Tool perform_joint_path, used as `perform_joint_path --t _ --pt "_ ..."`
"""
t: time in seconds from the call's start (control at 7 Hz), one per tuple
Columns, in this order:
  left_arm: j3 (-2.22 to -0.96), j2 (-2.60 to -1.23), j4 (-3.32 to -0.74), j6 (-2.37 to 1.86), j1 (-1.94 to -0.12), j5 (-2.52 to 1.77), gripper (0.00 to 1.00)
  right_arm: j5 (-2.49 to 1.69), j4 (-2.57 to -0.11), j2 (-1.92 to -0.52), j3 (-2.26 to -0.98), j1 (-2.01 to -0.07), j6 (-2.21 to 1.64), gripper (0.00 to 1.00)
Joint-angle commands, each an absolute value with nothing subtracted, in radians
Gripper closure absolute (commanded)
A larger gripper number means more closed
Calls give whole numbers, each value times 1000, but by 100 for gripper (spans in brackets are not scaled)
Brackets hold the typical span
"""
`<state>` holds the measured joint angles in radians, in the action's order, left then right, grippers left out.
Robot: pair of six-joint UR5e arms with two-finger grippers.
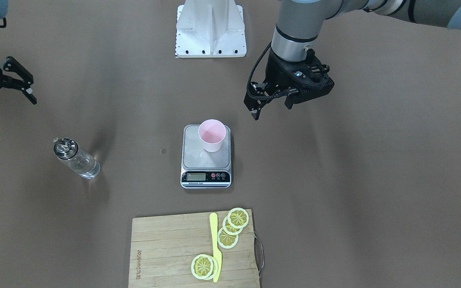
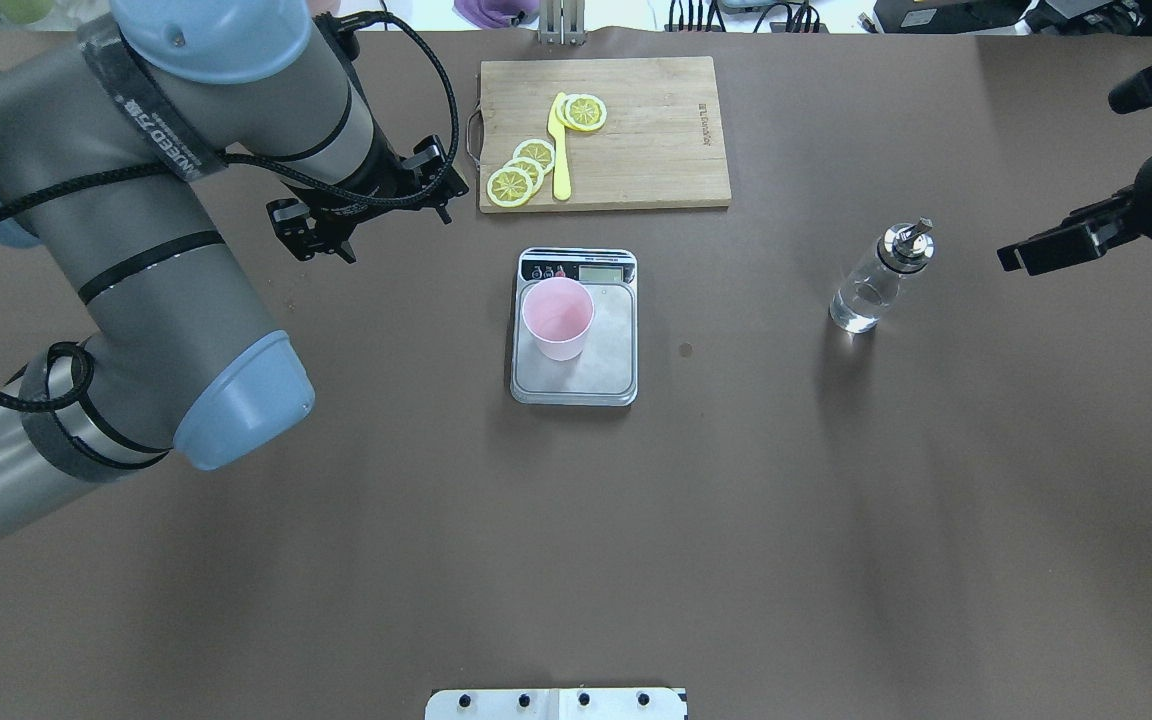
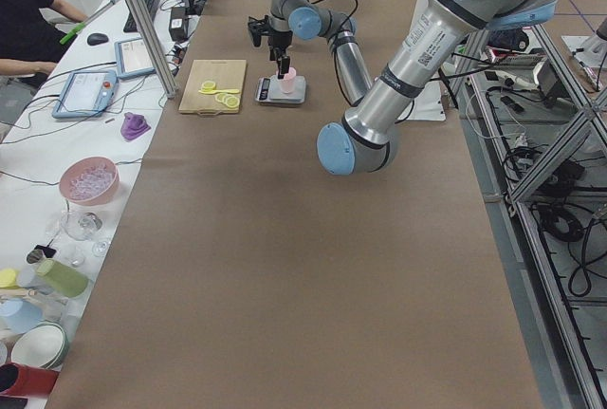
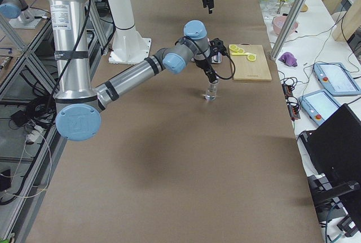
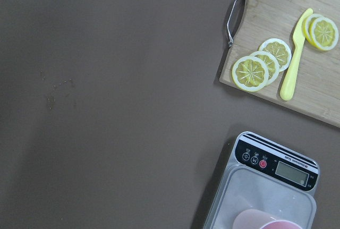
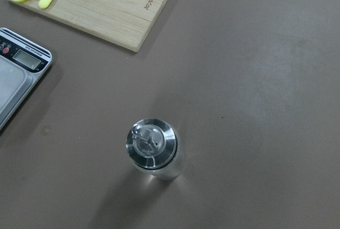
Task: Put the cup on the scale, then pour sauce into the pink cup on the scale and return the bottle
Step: 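Move the right gripper toward the glass sauce bottle while the left arm withdraws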
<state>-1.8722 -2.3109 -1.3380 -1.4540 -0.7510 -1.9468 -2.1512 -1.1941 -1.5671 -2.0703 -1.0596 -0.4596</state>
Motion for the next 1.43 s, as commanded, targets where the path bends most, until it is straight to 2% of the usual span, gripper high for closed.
perform_joint_path --t 0.0,0.57,1.0,1.29 --pt "-1870 -2312 -1338 -1454 -750 -1947 2 -2015 -962 -1704 -2063 -955 -562 0" --pt "-1868 -2303 -1339 -1454 -749 -1945 2 -1709 -832 -1727 -2024 -749 -704 0" --pt "-1867 -2301 -1339 -1456 -747 -1945 2 -1564 -574 -1697 -1834 -674 -790 0" --pt "-1867 -2299 -1339 -1457 -747 -1945 2 -1519 -566 -1672 -1822 -649 -814 0"
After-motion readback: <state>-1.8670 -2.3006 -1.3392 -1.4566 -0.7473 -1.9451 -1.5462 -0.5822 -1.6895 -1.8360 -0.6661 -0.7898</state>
